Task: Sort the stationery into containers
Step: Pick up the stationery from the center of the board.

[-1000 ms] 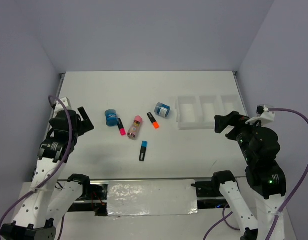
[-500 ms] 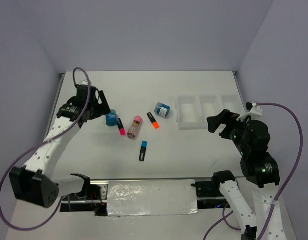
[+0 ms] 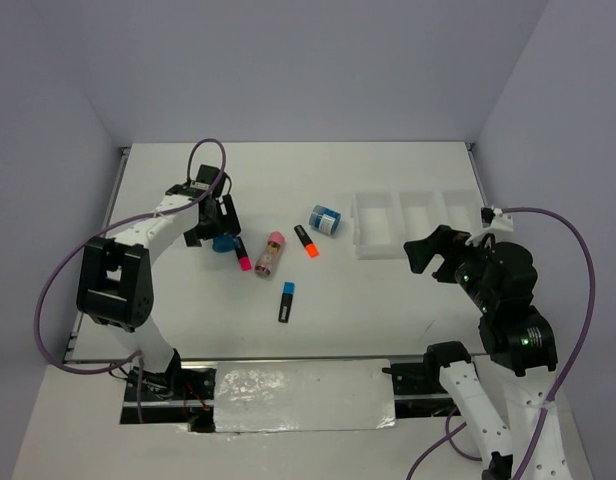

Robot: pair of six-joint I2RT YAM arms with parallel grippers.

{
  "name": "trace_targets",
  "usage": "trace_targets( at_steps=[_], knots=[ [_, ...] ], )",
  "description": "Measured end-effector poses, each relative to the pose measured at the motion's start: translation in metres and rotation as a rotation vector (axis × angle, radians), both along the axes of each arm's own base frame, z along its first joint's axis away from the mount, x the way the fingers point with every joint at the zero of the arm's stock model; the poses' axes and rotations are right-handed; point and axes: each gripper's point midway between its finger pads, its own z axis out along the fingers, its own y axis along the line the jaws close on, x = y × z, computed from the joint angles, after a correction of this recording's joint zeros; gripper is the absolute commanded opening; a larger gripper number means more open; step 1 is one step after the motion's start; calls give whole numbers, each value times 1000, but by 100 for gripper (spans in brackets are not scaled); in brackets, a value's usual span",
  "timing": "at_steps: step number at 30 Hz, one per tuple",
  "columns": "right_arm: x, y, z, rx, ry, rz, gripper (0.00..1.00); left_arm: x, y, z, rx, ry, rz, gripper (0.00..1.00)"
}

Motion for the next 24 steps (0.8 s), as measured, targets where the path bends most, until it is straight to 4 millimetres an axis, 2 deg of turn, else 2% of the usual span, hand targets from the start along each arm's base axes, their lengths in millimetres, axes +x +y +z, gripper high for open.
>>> trace_targets(
  at_steps=[5,12,16,17,19,20,22,24],
  knots=[
    [-4,3,-1,-7,-5,29,100,18,1,-5,1,-7,7,97],
    [-6,8,-7,-11,3,60,100,26,2,-34,6,38,2,85],
    [-6,8,-9,-18,6,69,100,27,2,-41,13,48,-4,65],
    [-6,8,-10,-19,6,70,100,27,3,-41,14,45,-5,48],
    [-6,9,-10,-18,5,76,100,28,3,-42,17,39,-2,31],
    [-6,10,-11,-17,7,80,100,27,4,-42,20,35,0,11],
    [-6,11,-12,-14,10,88,100,26,6,-42,25,27,7,0],
    [-6,13,-12,-11,9,94,100,22,10,-40,41,20,17,0]
  ],
)
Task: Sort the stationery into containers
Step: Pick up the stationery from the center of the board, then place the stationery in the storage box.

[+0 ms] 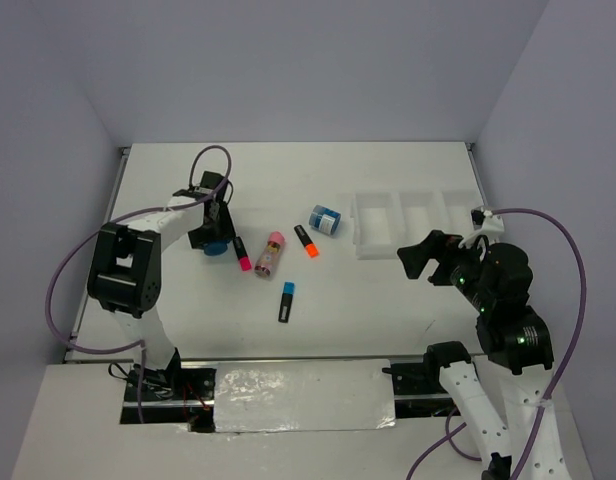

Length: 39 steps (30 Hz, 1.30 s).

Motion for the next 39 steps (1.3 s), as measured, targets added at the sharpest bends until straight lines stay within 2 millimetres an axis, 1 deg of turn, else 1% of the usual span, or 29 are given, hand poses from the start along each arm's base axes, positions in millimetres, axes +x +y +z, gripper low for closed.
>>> trace_targets(
  at_steps=[2,4,6,7,8,10,11,12,14,15,16,18,19,20,21,22,24,26,28,31,33,35,37,39],
  knots=[
    [0,1,0,3,-1,7,100,-11,6,5,21,12,12,0],
    [1,5,2,10,-4,28,100,-21,10,19,37,5,23,0],
    [1,11,5,24,-12,62,100,-26,7,50,36,-60,12,0],
    [1,15,7,33,-17,84,100,-28,1,72,22,-115,-7,0],
    [1,21,10,46,-26,114,100,-29,-9,97,2,-183,-46,0],
    [-1,31,17,71,-48,179,100,-35,-33,148,-71,-319,-147,0],
    [-5,39,23,86,-63,228,100,-41,-49,177,-125,-399,-216,0],
    [-10,46,30,104,-81,280,100,-48,-64,200,-181,-463,-282,0],
    [-22,64,52,144,-148,409,100,-71,-98,244,-316,-582,-462,0],
    [-30,73,66,162,-199,488,100,-86,-115,263,-390,-636,-566,0],
    [-39,81,80,186,-247,560,100,-103,-132,276,-481,-675,-671,0],
    [-59,95,109,233,-356,706,100,-138,-159,293,-649,-730,-856,0],
    [-67,99,120,247,-403,758,100,-157,-171,298,-725,-754,-952,0],
    [-74,102,129,254,-442,795,100,-173,-181,300,-783,-768,-1037,0],
    [-76,102,134,261,-447,806,100,-188,-189,298,-824,-769,-1103,0],
    [-77,103,142,276,-426,802,100,-202,-195,296,-854,-765,-1168,0],
    [-68,105,166,305,-383,778,100,-225,-203,294,-873,-783,-1271,0],
    [-56,112,187,343,-345,748,100,-240,-204,296,-850,-838,-1345,0],
    [-52,122,193,379,-291,723,100,-243,-203,301,-800,-927,-1390,0],
    [-41,134,181,402,-174,638,100,-236,-205,305,-732,-1031,-1427,0],
    [-31,139,165,394,-100,570,100,-225,-211,302,-669,-1077,-1424,0],
    [-23,143,150,386,-41,513,100,-215,-220,292,-602,-1097,-1425,0],
    [-22,153,130,372,16,494,100,-208,-227,276,-516,-1095,-1433,0],
    [-23,163,109,336,75,473,100,-202,-233,264,-442,-1086,-1440,0]
  ],
)
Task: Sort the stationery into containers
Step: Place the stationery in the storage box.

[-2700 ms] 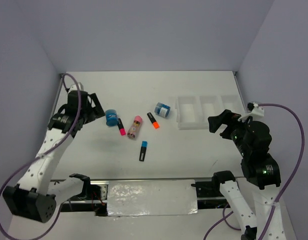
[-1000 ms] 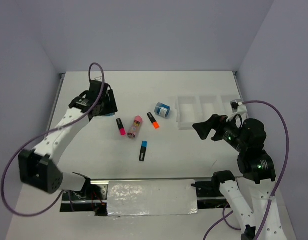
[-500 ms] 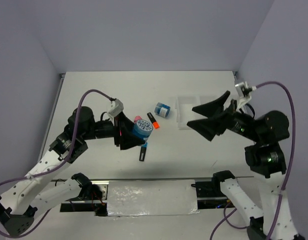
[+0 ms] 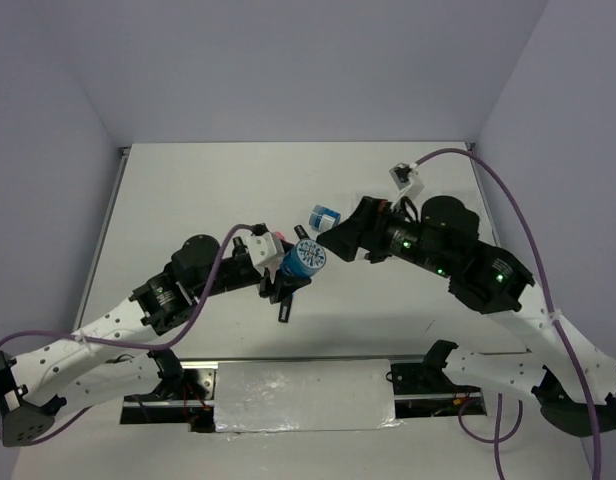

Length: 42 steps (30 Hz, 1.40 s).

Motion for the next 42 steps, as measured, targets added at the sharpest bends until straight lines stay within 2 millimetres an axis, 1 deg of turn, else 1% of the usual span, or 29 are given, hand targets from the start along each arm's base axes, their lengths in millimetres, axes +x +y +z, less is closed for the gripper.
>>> trace_targets(
  at_steps=[4,7,10,13,14,15,16,18,19,20,21,22,23,25,26,27,28,29,30,31,35,38,40,41,42],
  knots=[
    [7,21,-32,-104,54,-37,100,10,-7,-11,57,-46,39,0],
    [8,34,-53,-180,76,-43,100,12,-8,-10,56,-58,50,0],
    [5,44,-64,-213,82,-24,100,13,-9,-7,47,-66,52,0],
    [3,48,-70,-235,83,-21,99,13,-10,-5,41,-70,50,0],
    [3,49,-72,-240,83,-21,97,12,-10,-4,37,-72,49,0],
    [3,49,-75,-243,82,-20,88,12,-9,-3,33,-75,49,0],
    [3,50,-76,-239,84,-16,77,12,-9,-1,30,-78,50,0],
    [2,55,-73,-221,66,1,54,11,-8,-3,33,-76,49,0],
    [2,55,-73,-222,61,5,51,11,-8,-3,34,-75,48,0],
    [1,55,-72,-220,60,6,56,11,-8,-3,34,-78,46,0],
    [1,56,-72,-221,58,9,66,11,-8,-3,35,-81,45,0],
    [1,56,-72,-222,56,10,66,11,-8,-3,37,-83,45,0],
    [1,56,-73,-224,55,13,63,10,-8,-3,39,-86,42,0],
    [1,56,-73,-227,50,15,49,10,-8,-3,41,-88,41,0],
    [1,56,-73,-228,48,17,34,10,-8,-3,41,-88,41,12],
    [1,57,-73,-228,45,19,5,11,-8,-3,42,-88,42,22],
    [2,57,-73,-226,41,20,1,11,-7,-4,43,-89,45,42],
    [2,58,-74,-222,36,22,0,12,-7,-5,47,-86,50,51],
    [3,59,-75,-221,33,23,0,13,-6,-6,52,-83,56,93],
    [3,60,-77,-220,28,25,0,14,-5,-7,56,-79,65,99],
    [6,57,-90,-258,20,22,0,22,-1,0,33,-65,128,99],
    [20,48,-88,-261,2,-27,0,32,7,2,33,-12,229,99],
    [38,29,-85,-264,-9,-103,0,46,18,8,33,16,339,99],
    [47,16,-85,-269,-12,-148,0,53,26,11,29,32,407,99],
    [60,-1,-85,-277,-13,-210,0,59,35,14,23,51,472,99]
  ],
)
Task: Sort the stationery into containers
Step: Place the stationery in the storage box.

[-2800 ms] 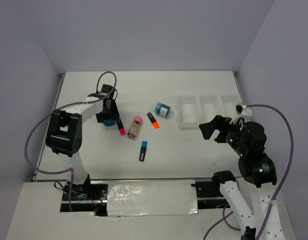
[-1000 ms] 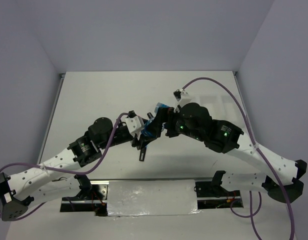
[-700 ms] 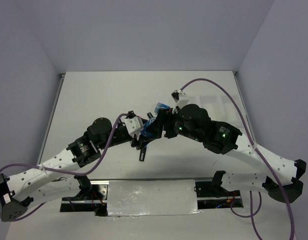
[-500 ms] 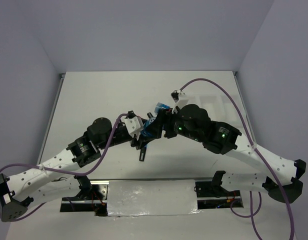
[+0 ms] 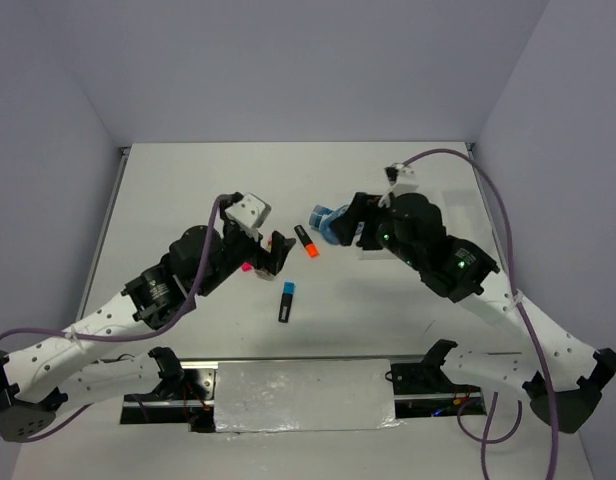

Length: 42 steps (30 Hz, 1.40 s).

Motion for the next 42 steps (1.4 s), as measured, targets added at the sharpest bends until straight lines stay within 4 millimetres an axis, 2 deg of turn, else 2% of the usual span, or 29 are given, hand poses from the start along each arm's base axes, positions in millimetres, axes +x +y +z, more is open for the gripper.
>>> trace_targets(
  at_steps=[3,6,8,12,15,17,22,25,29,32,39,42],
  knots=[
    [38,-52,-2,-62,-33,-203,0,15,32,0,-6,68,213,99],
    [72,-79,-18,-194,-12,-329,0,16,61,-5,7,147,368,99],
    [100,-89,-29,-268,6,-385,0,12,74,-6,19,183,416,99],
    [148,-107,-85,-422,106,-445,0,-6,95,-9,46,224,423,99],
    [161,-121,-118,-497,177,-450,0,-23,109,-15,40,216,388,99],
    [168,-126,-131,-522,200,-445,0,-34,122,-27,39,203,373,99],
    [192,-122,-139,-525,192,-430,3,-47,140,-54,24,190,372,99],
    [203,-118,-148,-510,193,-417,5,-46,140,-60,37,194,377,99],
    [212,-124,-169,-511,231,-416,8,-45,138,-63,53,200,377,99],
    [214,-128,-173,-506,245,-420,11,-42,134,-68,73,211,374,99],
    [222,-130,-168,-472,220,-429,27,-39,128,-74,110,223,358,99],
    [224,-129,-170,-453,215,-424,28,-39,129,-73,105,223,359,99]
  ],
)
